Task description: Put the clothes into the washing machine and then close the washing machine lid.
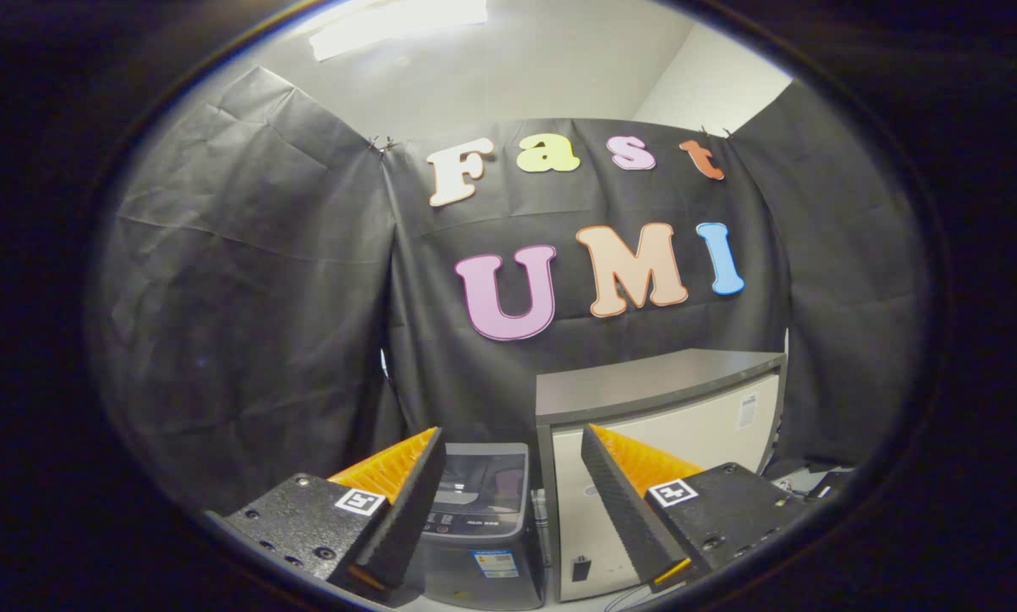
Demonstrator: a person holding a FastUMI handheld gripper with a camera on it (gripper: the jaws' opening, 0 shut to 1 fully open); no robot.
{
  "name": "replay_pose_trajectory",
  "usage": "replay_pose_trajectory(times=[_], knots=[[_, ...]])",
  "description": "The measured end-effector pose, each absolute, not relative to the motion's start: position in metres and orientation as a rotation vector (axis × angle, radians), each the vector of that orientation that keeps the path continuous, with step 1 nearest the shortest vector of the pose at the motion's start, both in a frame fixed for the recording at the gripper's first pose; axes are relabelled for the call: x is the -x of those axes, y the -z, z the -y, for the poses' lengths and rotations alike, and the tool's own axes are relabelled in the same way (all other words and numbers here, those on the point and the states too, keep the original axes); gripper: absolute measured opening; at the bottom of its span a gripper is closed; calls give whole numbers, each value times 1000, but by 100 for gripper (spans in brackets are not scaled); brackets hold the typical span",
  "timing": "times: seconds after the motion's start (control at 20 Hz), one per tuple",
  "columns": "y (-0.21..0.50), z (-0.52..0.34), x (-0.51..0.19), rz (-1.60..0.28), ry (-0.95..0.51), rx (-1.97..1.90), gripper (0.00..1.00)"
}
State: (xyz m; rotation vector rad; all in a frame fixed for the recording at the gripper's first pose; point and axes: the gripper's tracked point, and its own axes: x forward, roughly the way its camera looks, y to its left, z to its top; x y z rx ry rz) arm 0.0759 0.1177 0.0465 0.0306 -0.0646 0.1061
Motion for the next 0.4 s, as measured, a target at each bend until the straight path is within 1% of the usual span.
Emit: replay_pose_trajectory(times=[0.4], knots=[[-32,-136,-69,39,-140,50,97]])
